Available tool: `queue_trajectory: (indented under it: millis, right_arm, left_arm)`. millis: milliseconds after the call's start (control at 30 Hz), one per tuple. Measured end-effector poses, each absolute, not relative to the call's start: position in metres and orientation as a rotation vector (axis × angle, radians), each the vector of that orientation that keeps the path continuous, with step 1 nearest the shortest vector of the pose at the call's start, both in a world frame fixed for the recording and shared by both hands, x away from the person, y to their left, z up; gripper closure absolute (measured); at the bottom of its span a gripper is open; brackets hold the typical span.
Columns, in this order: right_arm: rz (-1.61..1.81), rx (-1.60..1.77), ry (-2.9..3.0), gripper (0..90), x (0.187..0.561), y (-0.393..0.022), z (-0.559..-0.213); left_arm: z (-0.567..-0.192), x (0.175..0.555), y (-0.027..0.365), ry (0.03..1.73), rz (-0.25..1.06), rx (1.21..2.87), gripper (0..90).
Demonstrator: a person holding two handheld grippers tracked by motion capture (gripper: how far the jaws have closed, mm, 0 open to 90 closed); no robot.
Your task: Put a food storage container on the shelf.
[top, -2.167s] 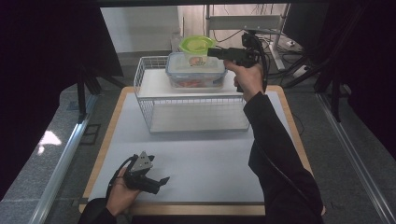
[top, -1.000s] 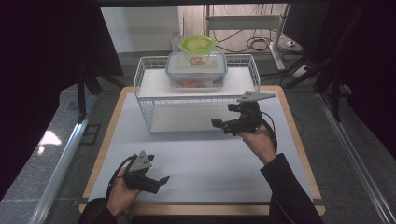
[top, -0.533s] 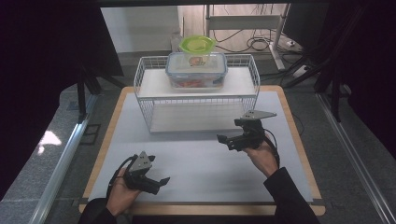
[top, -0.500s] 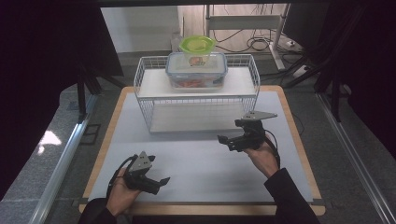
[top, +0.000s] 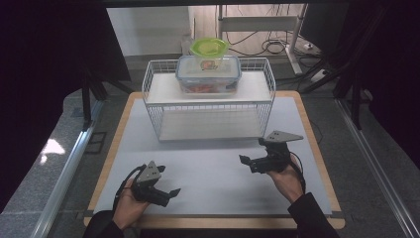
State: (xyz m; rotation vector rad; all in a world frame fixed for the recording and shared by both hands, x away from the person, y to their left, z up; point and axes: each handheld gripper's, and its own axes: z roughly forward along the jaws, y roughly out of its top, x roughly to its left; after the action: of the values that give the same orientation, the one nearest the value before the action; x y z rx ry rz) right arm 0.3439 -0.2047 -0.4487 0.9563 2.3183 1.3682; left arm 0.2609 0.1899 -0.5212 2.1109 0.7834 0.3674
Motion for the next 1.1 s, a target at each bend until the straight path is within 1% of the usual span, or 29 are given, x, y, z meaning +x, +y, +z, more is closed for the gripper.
queue_trajectory:
  millis: [433, 800, 1100]
  right_arm:
    - [1.294, 0.969, 2.322, 1.1, 0.325, -0.222, -0.472]
    - [1.165, 0.978, 2.382, 0.7, 0.310, -0.232, -0.494]
    - [1.083, 1.030, 2.438, 0.3, 0.307, -0.239, -0.507]
  left_arm:
    - [-0.522, 0.262, 0.189, 0.794, 0.372, 2.120, 3.5]
    - [-0.523, 0.262, 0.189, 0.792, 0.374, 2.130, 3.3]
    - [-0.524, 0.263, 0.188, 0.794, 0.377, 2.140, 3.3]
